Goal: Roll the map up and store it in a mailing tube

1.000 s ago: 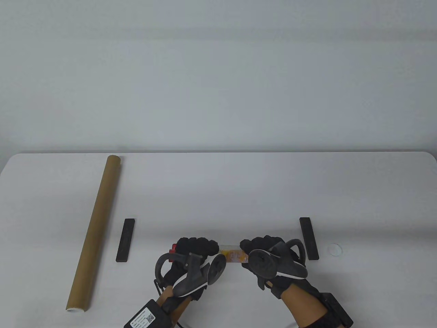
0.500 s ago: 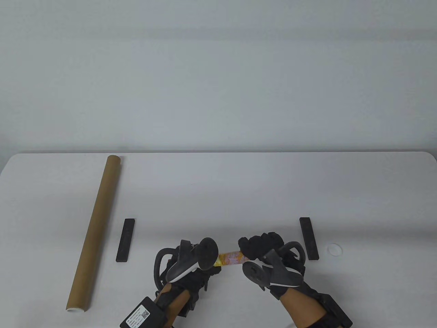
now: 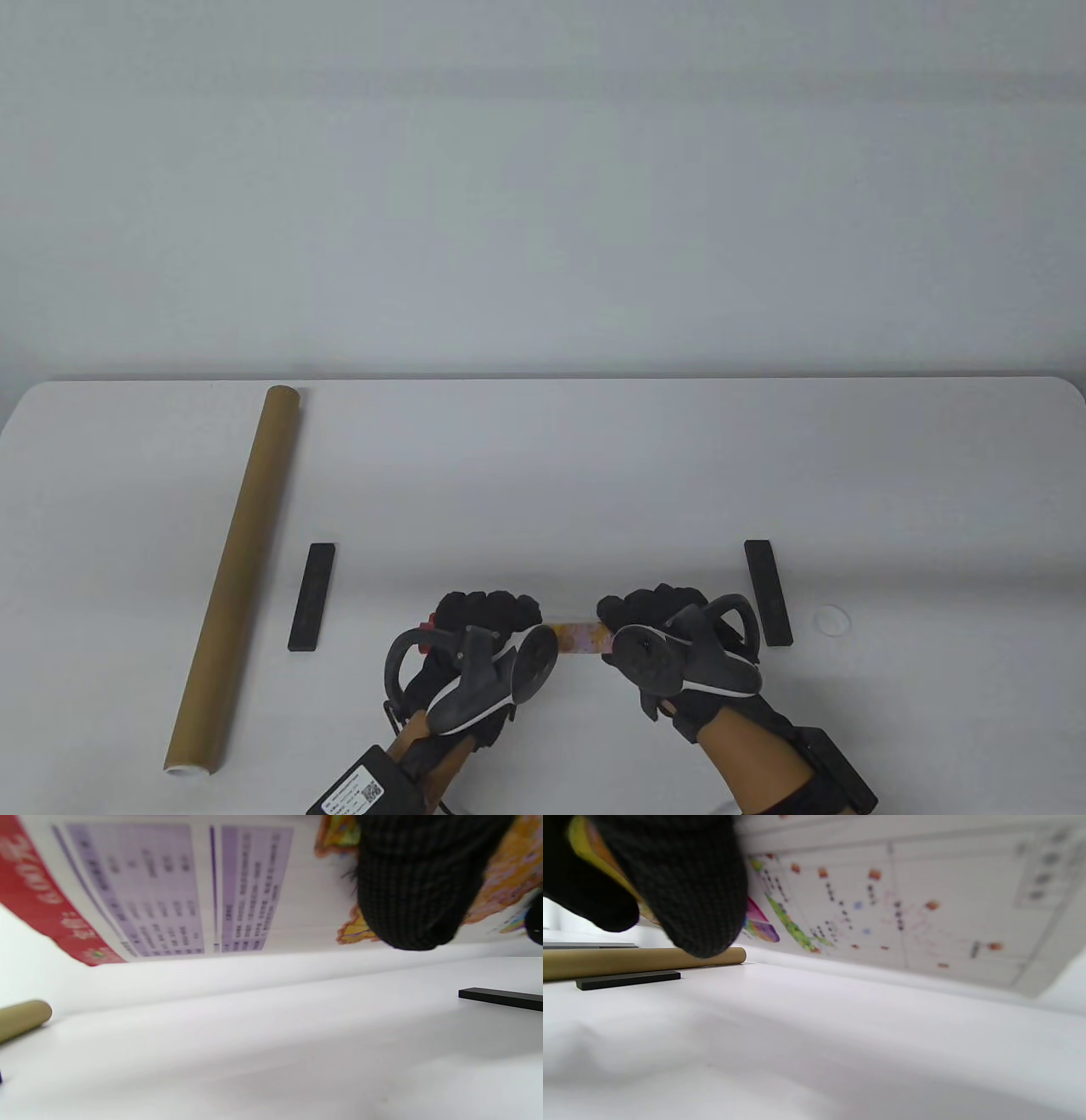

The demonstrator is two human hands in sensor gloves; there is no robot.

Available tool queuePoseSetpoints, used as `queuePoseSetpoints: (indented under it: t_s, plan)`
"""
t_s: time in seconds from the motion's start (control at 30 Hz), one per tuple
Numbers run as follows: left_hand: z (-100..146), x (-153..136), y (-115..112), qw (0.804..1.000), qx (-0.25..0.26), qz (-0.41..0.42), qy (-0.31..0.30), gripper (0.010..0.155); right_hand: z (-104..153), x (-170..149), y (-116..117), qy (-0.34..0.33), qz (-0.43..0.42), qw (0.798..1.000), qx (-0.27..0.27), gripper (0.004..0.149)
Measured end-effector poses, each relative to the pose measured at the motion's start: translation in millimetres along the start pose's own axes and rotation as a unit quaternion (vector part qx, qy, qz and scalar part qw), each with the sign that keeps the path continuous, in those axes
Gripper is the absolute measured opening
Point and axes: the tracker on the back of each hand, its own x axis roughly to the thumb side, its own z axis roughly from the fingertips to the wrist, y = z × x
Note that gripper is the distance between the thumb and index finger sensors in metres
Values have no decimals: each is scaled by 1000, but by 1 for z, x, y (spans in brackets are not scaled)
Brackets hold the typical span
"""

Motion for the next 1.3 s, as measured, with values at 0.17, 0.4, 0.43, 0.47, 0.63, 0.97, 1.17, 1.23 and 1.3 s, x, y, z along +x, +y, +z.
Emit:
queuePoseSetpoints:
  t_s: [0.17,0.4,0.43,0.47,0.63,0.97,1.17,1.23,1.3]
  plan:
    - [0,0,0,1000,-6,4,2,50,0,-1,1,-2,-3,1000,0,55]
    - [-4,-4,-3,998,-57,40,11,46,3,6,0,-9,57,998,-31,59]
    - [-5,-5,-4,996,-69,50,13,46,3,7,-1,-10,63,997,-33,60]
    - [-7,-7,-6,994,-90,66,17,46,4,8,-1,-13,71,997,-37,60]
    - [-10,-13,-12,984,-137,110,18,47,4,12,-1,-21,95,994,-53,59]
    - [-1,0,-4,1000,0,-11,-8,54,-1,-5,6,2,-10,1000,8,54]
    - [0,2,-3,999,8,-31,-11,50,-2,-8,8,-1,-36,999,20,55]
    - [-1,2,-3,1000,-1,-28,-10,48,0,-6,8,-3,-20,1000,7,56]
    - [-3,0,-4,1000,-23,-12,-5,48,1,-3,7,-5,3,1000,-7,59]
